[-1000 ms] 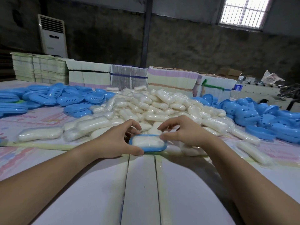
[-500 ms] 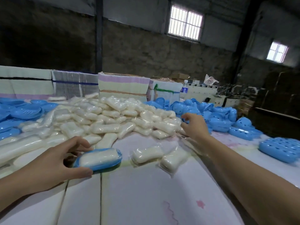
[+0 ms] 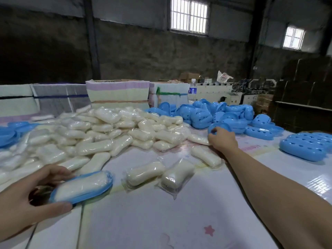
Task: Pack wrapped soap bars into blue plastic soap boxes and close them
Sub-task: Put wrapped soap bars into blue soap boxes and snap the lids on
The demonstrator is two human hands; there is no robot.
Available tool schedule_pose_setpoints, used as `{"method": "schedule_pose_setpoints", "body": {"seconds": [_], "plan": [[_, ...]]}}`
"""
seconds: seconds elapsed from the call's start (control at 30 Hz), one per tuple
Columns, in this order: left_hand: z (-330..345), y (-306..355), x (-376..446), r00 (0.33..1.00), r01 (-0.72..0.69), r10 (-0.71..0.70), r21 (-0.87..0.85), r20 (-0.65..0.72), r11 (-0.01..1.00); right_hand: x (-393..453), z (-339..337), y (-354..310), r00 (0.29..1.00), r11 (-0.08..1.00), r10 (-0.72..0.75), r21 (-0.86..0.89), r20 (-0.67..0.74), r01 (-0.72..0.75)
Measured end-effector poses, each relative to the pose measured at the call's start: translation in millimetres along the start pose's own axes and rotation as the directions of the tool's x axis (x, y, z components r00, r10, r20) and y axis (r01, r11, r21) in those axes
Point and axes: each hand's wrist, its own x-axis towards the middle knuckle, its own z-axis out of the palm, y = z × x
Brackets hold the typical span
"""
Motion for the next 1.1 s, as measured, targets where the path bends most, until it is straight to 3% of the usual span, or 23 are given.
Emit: {"method": "schedule_pose_setpoints", "body": {"seconds": [0.13, 0.27, 0.47, 0.57, 0.63, 0.73, 0.8, 0.87, 0.93, 1.0, 1.1], "plan": [[3, 4, 2, 1.000, 0.031, -0.031, -0.027, -0.007, 0.999, 1, -5, 4, 0.996, 0.995, 0.083, 0.052, -0.017, -0.082], [5, 6, 3, 0.999, 0.046, -0.046, -0.033, -0.009, 0.998, -1, -3, 1, 0.996, 0.997, 0.030, 0.069, -0.081, -0.024], [1, 13, 2, 0.999, 0.040, -0.039, -0.023, 0.030, 0.999, -12, -10, -16, 0.945, 0.968, -0.233, 0.040, -0.231, 0.249], [-2, 20, -1, 0.998, 0.036, -0.034, -0.030, 0.057, 0.999, -38, -19, -55, 0.877, 0.872, -0.463, 0.111, -0.131, 0.477], [-5, 30, -1, 0.998, 0.032, -0.029, -0.058, 0.054, 0.998, -65, -26, -92, 0.839, 0.788, -0.542, 0.325, -0.036, 0.523], [-7, 49, -3, 1.000, 0.000, 0.003, -0.097, 0.029, 0.995, -112, -43, -150, 0.808, 0.615, -0.570, 0.729, 0.149, 0.299], [-7, 64, -7, 1.000, 0.002, 0.000, -0.124, 0.022, 0.992, -138, -49, -182, 0.715, 0.514, -0.619, 0.856, 0.325, 0.056], [-8, 77, -11, 0.999, 0.036, -0.031, -0.155, 0.036, 0.987, -161, -49, -204, 0.564, 0.419, -0.684, 0.882, 0.462, -0.214], [-9, 85, -13, 0.998, 0.060, -0.052, -0.189, 0.043, 0.980, -180, -38, -213, 0.451, 0.373, -0.720, 0.843, 0.527, -0.389], [-10, 89, -15, 0.996, 0.083, -0.078, -0.205, 0.033, 0.975, -191, -23, -213, 0.416, 0.354, -0.712, 0.801, 0.566, -0.483], [-14, 92, -17, 0.995, 0.096, -0.088, -0.241, 0.043, 0.966, -193, -6, -204, 0.449, 0.409, -0.641, 0.772, 0.622, -0.486]]}}
